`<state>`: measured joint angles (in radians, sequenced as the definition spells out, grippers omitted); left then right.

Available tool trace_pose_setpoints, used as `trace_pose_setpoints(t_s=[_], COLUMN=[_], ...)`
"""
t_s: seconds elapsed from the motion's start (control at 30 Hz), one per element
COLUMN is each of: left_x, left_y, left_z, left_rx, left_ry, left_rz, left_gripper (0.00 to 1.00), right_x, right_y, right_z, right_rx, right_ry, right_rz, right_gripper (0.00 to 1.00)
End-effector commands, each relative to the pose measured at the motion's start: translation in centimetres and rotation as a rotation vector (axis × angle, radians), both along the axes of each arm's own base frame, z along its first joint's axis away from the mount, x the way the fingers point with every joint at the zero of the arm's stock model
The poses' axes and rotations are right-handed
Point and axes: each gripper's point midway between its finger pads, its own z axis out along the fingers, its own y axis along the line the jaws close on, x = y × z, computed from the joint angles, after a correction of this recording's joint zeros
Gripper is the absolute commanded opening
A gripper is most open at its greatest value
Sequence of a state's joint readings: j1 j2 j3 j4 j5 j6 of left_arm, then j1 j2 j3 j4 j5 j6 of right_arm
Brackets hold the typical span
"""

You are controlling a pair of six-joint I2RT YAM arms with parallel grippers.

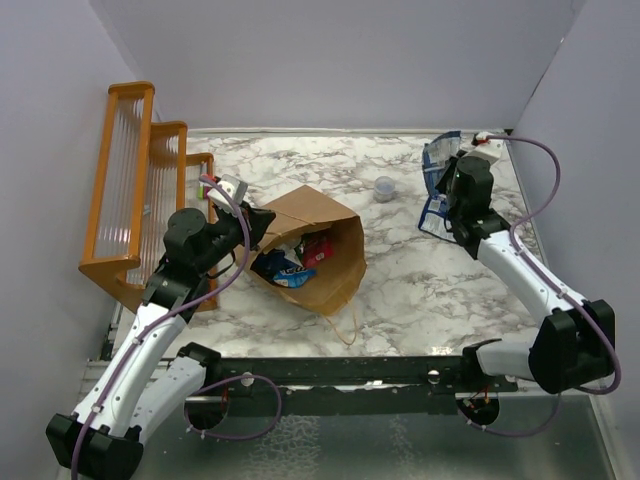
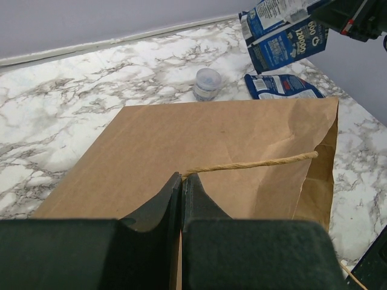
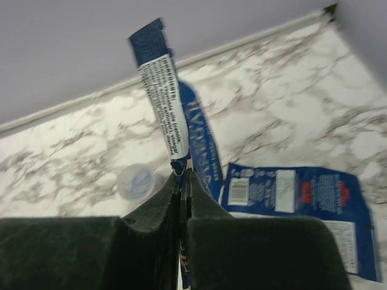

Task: Take the snacks out of the paper bag
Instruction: Place the snack at the center of the board.

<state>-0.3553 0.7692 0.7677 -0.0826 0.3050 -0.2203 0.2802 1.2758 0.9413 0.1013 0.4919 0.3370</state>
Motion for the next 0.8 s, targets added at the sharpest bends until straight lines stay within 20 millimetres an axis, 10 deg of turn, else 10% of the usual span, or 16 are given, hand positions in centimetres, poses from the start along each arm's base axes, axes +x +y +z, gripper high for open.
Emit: trace_pose_setpoints(t_s=[0.0, 0.27, 0.63, 0.77], left_x=[-0.3, -0.1, 0.1, 0.1], left_y=[0.0, 0.0, -0.1, -0.1], left_z=[0.7, 0.3, -0.2, -0.2], left_rx=[-0.007, -0.004, -0.007, -0.009], left_ry=[-0.035, -0.024, -0.006, -0.006], left_rz=[-0.016, -0.015, -0.021, -0.021], left_gripper=[0.0, 0.0, 0.0, 0.0], right_x=[0.8, 1.9, -1.3, -3.2], right_y=[4.1, 3.0, -4.2, -7.2], right_z=[-0.3, -4.3, -12.3, -13.4], right_rx=[0.205, 0.43, 0.467, 0.427], right_ry=[0.028, 0.142, 0.274, 0.289], right_rz=[0.167, 0.195, -0.051, -0.235], right_gripper=[0.02, 0.02, 0.02, 0.21])
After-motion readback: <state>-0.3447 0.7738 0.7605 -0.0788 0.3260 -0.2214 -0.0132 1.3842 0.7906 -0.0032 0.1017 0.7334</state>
